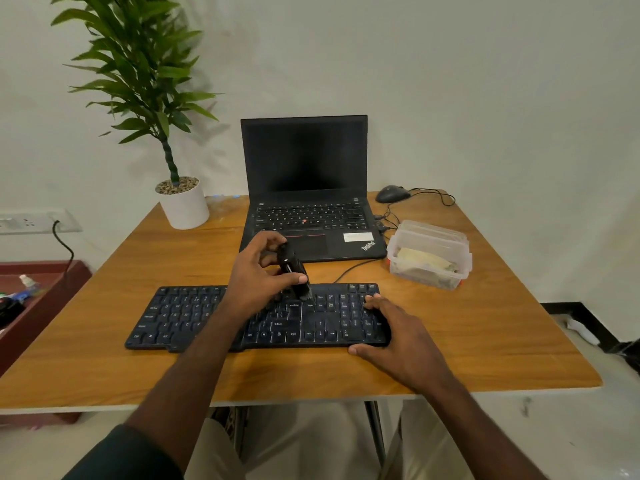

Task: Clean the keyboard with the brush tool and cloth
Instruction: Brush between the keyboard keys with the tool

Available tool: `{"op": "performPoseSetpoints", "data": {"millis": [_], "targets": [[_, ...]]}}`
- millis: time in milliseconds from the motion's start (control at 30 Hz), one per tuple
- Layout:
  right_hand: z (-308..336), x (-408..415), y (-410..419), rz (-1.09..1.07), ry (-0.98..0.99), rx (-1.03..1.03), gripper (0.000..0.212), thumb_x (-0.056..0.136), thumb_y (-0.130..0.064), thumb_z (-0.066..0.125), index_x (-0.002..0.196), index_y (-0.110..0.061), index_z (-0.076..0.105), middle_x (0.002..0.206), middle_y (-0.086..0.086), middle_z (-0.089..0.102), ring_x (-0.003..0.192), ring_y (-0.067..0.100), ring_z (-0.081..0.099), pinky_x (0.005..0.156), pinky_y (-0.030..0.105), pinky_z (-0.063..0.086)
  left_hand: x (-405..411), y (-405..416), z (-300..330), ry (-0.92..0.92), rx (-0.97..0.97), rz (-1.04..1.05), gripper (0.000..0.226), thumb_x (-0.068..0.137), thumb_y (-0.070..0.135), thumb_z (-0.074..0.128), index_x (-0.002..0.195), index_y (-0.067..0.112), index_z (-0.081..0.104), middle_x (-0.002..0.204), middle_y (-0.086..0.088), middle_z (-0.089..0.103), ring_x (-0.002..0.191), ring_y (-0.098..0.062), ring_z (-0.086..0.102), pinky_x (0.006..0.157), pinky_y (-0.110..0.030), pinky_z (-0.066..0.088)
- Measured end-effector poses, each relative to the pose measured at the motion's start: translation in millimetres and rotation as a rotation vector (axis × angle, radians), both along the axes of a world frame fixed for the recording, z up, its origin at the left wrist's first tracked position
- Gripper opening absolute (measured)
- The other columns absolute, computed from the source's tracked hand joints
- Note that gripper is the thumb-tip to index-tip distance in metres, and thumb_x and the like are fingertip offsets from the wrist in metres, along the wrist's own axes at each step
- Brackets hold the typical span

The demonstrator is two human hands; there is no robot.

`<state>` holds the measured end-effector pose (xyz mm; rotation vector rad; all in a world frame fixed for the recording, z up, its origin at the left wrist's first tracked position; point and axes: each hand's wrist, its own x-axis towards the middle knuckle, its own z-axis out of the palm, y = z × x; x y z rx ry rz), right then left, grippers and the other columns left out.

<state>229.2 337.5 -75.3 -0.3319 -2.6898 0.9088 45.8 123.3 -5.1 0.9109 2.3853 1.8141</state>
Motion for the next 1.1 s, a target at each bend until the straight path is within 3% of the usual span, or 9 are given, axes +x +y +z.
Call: {"op": "performPoseSetpoints", "data": {"millis": [67, 233, 333, 433, 533, 633, 767, 933, 1100], "targets": [[1.0, 0.3, -0.7, -0.002, 0.001, 0.005, 0.087, 0.065, -0.071, 0.076, 0.139, -0.04, 0.042, 0.15, -0.013, 0.045, 0.126, 0.01, 0.05, 0.104, 0.036, 0.049, -2.4, -0.3, -3.0, -0.034, 0.027, 0.039, 0.072, 0.064, 0.004, 0.091, 0.125, 0.019, 0.058, 0.116, 0.005, 0.065, 0.104, -0.003, 0.067, 0.086, -0.027, 0.059], [3.7, 1.8, -1.1, 0.001, 0.012, 0.008, 0.084, 0.068, -0.065, 0.08, 0.139, -0.038, 0.044, 0.149, -0.012, 0.046, 0.124, 0.009, 0.049, 0.104, 0.031, 0.046, -8.6, -1.2, -10.1, 0.017, -0.095, 0.052, 0.073, 0.064, 0.017, 0.093, 0.13, 0.018, 0.064, 0.116, 0.003, 0.069, 0.111, -0.01, 0.064, 0.094, -0.018, 0.049], [4.0, 1.0, -0.9, 0.005, 0.013, 0.009, 0.084, 0.067, -0.066, 0.079, 0.138, -0.037, 0.044, 0.146, -0.012, 0.049, 0.121, 0.009, 0.051, 0.102, 0.033, 0.049, -7.8, -5.5, -5.8, 0.064, -0.196, -0.022, 0.072, 0.065, 0.022, 0.092, 0.131, 0.019, 0.063, 0.119, 0.003, 0.067, 0.111, -0.01, 0.064, 0.097, -0.027, 0.051], [2.2, -0.2, -0.3, 0.004, 0.01, 0.007, 0.086, 0.065, -0.07, 0.077, 0.138, -0.038, 0.043, 0.147, -0.012, 0.048, 0.123, 0.01, 0.052, 0.102, 0.036, 0.049, 1.8, -15.4, -1.0, 0.023, -0.235, -0.094, 0.069, 0.067, 0.021, 0.091, 0.13, 0.019, 0.064, 0.122, 0.003, 0.067, 0.11, -0.007, 0.064, 0.097, -0.025, 0.052], [0.6, 0.1, 0.5, 0.005, 0.015, 0.001, 0.087, 0.065, -0.072, 0.076, 0.138, -0.039, 0.043, 0.148, -0.011, 0.048, 0.124, 0.01, 0.052, 0.102, 0.038, 0.05, 12.7, -27.0, -0.5, -0.076, -0.193, -0.156, 0.065, 0.067, 0.015, 0.09, 0.127, 0.018, 0.065, 0.12, 0.002, 0.068, 0.108, -0.011, 0.068, 0.093, -0.027, 0.056], [0.5, -0.2, 0.5, 0.007, 0.017, 0.004, 0.086, 0.065, -0.071, 0.077, 0.138, -0.04, 0.042, 0.148, -0.01, 0.048, 0.125, 0.012, 0.052, 0.102, 0.038, 0.05, 14.9, -32.9, 1.5, -0.17, -0.072, -0.086, 0.06, 0.069, 0.009, 0.087, 0.124, 0.017, 0.065, 0.116, 0.001, 0.069, 0.105, -0.01, 0.069, 0.087, -0.028, 0.059], [0.6, -0.3, -0.7, 0.0, 0.012, 0.006, 0.086, 0.065, -0.07, 0.077, 0.138, -0.042, 0.042, 0.149, -0.011, 0.047, 0.126, 0.011, 0.051, 0.103, 0.038, 0.049, 7.9, -17.3, -0.6, -0.063, -0.013, 0.085, 0.063, 0.071, 0.01, 0.088, 0.127, 0.018, 0.062, 0.118, 0.006, 0.066, 0.109, -0.005, 0.064, 0.09, -0.015, 0.052], [0.9, -0.3, -0.7, -0.001, 0.015, 0.003, 0.086, 0.066, -0.069, 0.078, 0.139, -0.041, 0.042, 0.148, -0.01, 0.048, 0.125, 0.012, 0.052, 0.102, 0.039, 0.05, -2.7, -11.9, -4.9, 0.058, -0.187, 0.026, 0.064, 0.07, 0.021, 0.09, 0.128, 0.017, 0.062, 0.116, 0.002, 0.067, 0.111, -0.015, 0.063, 0.102, -0.039, 0.051], [1.5, -0.6, 0.9, 0.002, 0.027, 0.01, 0.085, 0.065, -0.067, 0.08, 0.137, -0.039, 0.044, 0.145, -0.009, 0.051, 0.12, 0.012, 0.054, 0.099, 0.036, 0.051, 24.3, -32.5, -11.3, 0.054, -0.206, -0.055, 0.062, 0.07, 0.021, 0.09, 0.126, 0.02, 0.063, 0.116, 0.005, 0.066, 0.11, -0.01, 0.063, 0.097, -0.035, 0.055]]}}
